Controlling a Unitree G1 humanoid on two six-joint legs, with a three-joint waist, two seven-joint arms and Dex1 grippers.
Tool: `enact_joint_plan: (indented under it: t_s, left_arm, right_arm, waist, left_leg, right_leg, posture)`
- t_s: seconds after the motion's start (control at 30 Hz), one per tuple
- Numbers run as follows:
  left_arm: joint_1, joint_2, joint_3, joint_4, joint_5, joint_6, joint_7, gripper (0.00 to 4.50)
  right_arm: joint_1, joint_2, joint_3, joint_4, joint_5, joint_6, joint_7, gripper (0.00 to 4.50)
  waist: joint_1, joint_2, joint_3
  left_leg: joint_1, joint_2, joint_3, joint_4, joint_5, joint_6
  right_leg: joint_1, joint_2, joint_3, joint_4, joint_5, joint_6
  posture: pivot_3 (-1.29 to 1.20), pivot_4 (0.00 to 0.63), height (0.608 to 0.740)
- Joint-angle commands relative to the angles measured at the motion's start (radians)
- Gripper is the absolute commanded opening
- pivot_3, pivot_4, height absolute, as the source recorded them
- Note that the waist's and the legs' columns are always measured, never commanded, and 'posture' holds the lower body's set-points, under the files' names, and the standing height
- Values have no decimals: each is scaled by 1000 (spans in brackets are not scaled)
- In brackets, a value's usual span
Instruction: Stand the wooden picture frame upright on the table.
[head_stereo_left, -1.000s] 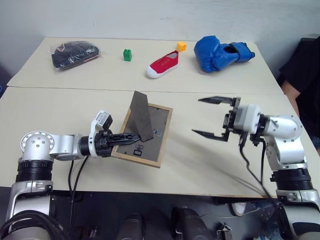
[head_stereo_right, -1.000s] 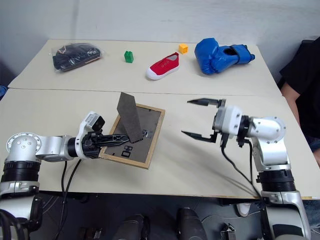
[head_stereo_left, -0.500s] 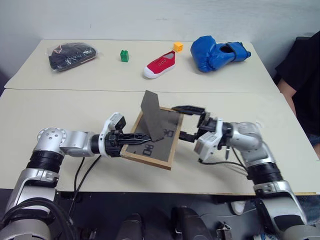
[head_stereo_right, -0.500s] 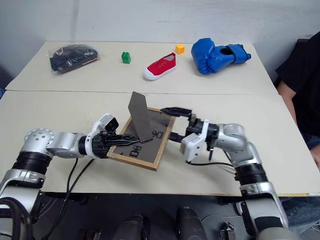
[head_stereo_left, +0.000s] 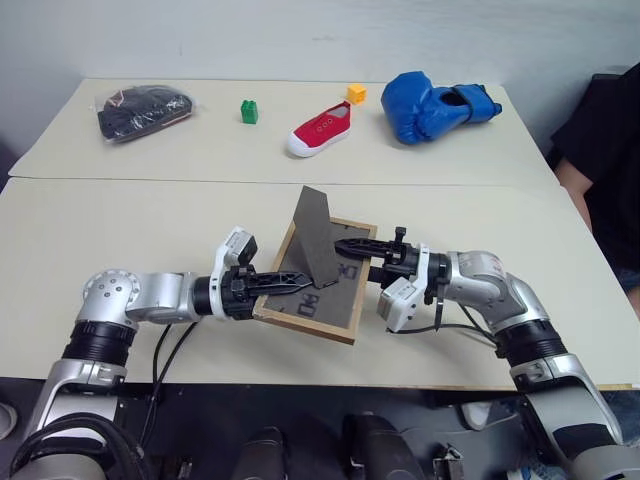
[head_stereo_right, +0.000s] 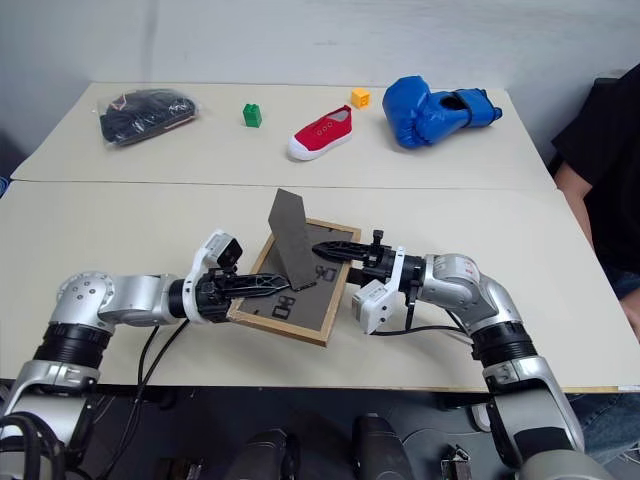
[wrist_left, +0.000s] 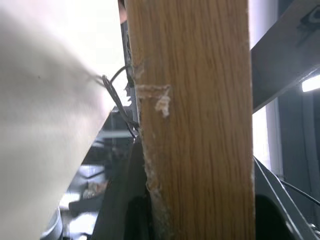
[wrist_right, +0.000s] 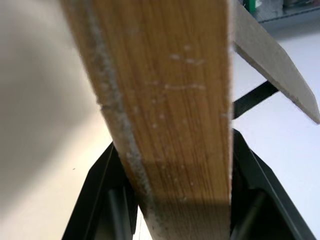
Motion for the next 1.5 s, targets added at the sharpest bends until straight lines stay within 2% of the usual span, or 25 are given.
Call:
enact_joint_plan:
  t_s: [0.03,0.13,0.2,0.27,0.33,0.37,0.43,0.5,0.57,0.6,0.7,0.8,0.9,1.07,1.2,1.47,1.5]
  left_arm:
    - [27,140,166,-80,-11,-14,-38,2787]
    - [80,249,216,-103,27,-4,-71,2793]
    - [131,297,289,-160,172,-52,-158,2793]
    - [210,300,358,-257,439,-299,-383,2793]
    - [299,323,323,-328,752,-604,-600,2793]
    - [339,328,299,-347,873,-732,-693,2957]
    - [386,318,256,-357,1043,-902,-779,3356]
    - [410,261,248,-368,1137,-1038,-831,3946]
    - [415,199,249,-375,1178,-1109,-846,4479]
    - [414,177,247,-373,1200,-1132,-852,4500]
    - [418,128,232,-378,1256,-1181,-877,4500]
    - [405,85,228,-378,1277,-1205,-885,4500]
    - [389,59,222,-375,1297,-1212,-891,4500]
    - [360,32,215,-374,1315,-1215,-911,4500]
    - [357,31,215,-378,1309,-1191,-925,4500]
    - [349,35,217,-371,1328,-1193,-933,4500]
    - [347,35,217,-367,1330,-1191,-935,4500]
  right_arm:
    - [-25,-19,-29,-1,64,8,-61,1270]
    - [-20,-32,-20,1,73,4,-79,1270]
    - [-16,-40,-16,1,83,2,-88,1270]
    - [-3,-44,-14,1,152,36,-69,1270]
    - [26,-40,3,-18,352,143,24,1270]
    - [45,-28,-2,-46,487,239,82,1270]
    - [85,-12,-20,-128,754,488,212,1270]
    - [105,-12,-58,-197,945,720,287,1270]
    - [103,-11,-101,-216,1053,925,293,1270]
    - [102,-18,-111,-222,1101,1057,288,1270]
    - [91,-2,-156,-203,1152,1255,259,1270]
    - [65,17,-175,-135,1131,1347,263,1270]
    - [42,49,-202,-52,1106,1356,278,1270]
    - [27,97,-210,90,1031,1254,371,1270]
    - [39,124,-225,134,1004,1248,404,1270]
    - [63,108,-239,166,962,1314,407,1270]
    - [63,110,-247,164,955,1303,393,1620]
  waist:
    - [-11,0,0]
    - [-12,0,0]
    - [-12,1,1]
    - [-11,1,1]
    - [-10,1,1]
    - [-8,1,1]
    - [-3,1,1]
    - [6,3,2]
    - [12,3,2]
    - [14,3,2]
    - [14,3,2]
    - [12,3,2]
    - [8,3,2]
    - [6,3,2]
    - [0,3,2]
    - [2,3,2]
    - [3,3,2]
  left_leg:
    - [0,0,0,0,0,0]
    - [1,-1,0,-2,0,-1]
    - [2,-1,0,-3,0,0]
    - [1,-1,0,-4,0,0]
    - [1,-1,1,-5,0,0]
    - [1,-1,1,-5,0,-1]
    - [1,-1,1,-6,0,-1]
    - [1,-1,1,-6,0,0]
    - [1,0,1,-6,0,1]
    - [1,0,1,-6,-1,2]
    - [0,0,0,-6,-1,3]
    - [0,0,1,-8,-2,4]
    - [-1,0,1,-8,-2,4]
    - [0,0,2,-7,-2,4]
    - [0,0,2,-7,-2,4]
    - [1,0,2,-7,-2,4]
    - [1,0,2,-7,-2,4]
  right_leg:
    - [0,0,0,0,0,0]
    - [0,0,0,0,-1,-1]
    - [1,0,0,0,-1,-1]
    - [0,0,0,0,-1,-1]
    - [1,0,-1,-4,-1,-1]
    - [1,0,-1,-4,-1,-1]
    - [2,1,-2,-6,-1,-1]
    - [2,0,-1,-6,-1,-1]
    - [2,-1,-1,-6,-1,-1]
    - [2,-1,-1,-6,-1,-1]
    - [2,-2,-1,-7,0,-1]
    - [1,-2,-1,-7,0,-1]
    - [0,-2,-1,-7,0,-1]
    - [0,-2,-1,-5,0,0]
    - [1,-1,-1,-1,0,0]
    - [1,-2,-1,0,0,0]
    - [1,-2,-1,0,0,0]
  posture:
    - [0,150,740]
    - [0,150,740]
    - [0,150,740]
    - [0,150,740]
    - [0,150,740]
    - [0,150,740]
    - [0,150,740]
    - [0,150,740]
    - [0,150,740]
    - [0,150,740]
    - [0,150,740]
    - [0,150,740]
    - [0,150,740]
    - [0,150,740]
    - [0,150,740]
    - [0,150,740]
    - [0,150,740]
